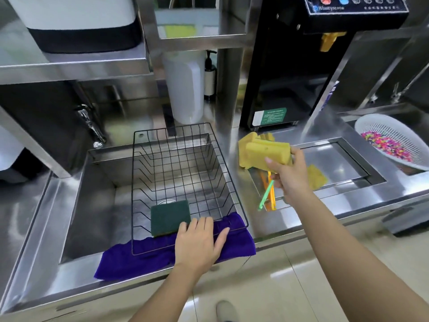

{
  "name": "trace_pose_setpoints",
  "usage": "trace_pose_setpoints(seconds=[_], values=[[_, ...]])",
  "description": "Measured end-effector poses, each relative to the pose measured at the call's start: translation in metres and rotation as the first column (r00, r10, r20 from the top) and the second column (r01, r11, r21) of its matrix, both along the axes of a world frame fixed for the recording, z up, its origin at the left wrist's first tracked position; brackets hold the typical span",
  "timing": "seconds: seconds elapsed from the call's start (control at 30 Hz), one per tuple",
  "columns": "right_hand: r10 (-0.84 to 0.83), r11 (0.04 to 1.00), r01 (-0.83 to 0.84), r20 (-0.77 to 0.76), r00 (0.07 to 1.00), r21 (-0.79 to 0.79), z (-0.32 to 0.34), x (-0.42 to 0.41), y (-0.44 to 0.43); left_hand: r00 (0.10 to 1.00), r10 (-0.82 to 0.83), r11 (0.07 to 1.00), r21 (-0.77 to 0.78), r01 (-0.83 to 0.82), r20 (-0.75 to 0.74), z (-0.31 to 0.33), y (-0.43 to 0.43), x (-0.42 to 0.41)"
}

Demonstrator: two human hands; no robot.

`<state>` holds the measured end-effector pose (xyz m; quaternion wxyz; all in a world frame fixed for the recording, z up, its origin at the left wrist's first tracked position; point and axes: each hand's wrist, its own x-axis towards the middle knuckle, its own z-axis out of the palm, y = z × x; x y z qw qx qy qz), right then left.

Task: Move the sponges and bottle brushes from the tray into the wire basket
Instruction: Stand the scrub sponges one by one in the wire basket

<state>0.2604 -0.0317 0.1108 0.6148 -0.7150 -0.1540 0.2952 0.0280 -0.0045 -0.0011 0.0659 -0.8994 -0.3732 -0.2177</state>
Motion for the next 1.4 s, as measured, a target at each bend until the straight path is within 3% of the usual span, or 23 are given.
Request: trace_pose_setpoints(seconds=[0.17, 0.27, 0.5, 0.77, 1.03, 1.4], values=[[0.225, 0.966, -0.186, -0.228, 0.947, 0.181, 0.000, -0.033, 0.030, 0.998, 0.060, 0.998, -0.002, -0.060, -0.007, 0.000, 0.007, -0.024], [0.345, 0.935, -0.297, -0.301, 0.889, 0.193, -0.007, -0.052, 0.045, 0.995, 0.102, 0.995, -0.011, -0.102, -0.002, 0.000, 0.011, -0.036], [0.283, 0.959, -0.271, -0.269, 0.921, 0.081, -0.031, -0.081, 0.081, 0.982, 0.173, 0.984, 0.022, -0.175, 0.073, -0.002, 0.020, -0.058], [0.241, 0.969, -0.245, -0.376, 0.895, 0.039, -0.038, -0.100, 0.113, 0.984, 0.165, 0.979, 0.112, -0.172, 0.071, -0.009, 0.022, -0.060], [0.293, 0.933, -0.332, -0.241, 0.925, -0.141, -0.061, -0.132, 0.140, 0.989, 0.139, 0.981, 0.132, -0.144, 0.042, -0.013, 0.023, -0.060], [0.518, 0.762, -0.550, -0.187, 0.834, -0.341, -0.088, -0.138, 0.142, 0.988, 0.129, 0.976, 0.163, -0.142, 0.083, -0.012, 0.023, -0.059]])
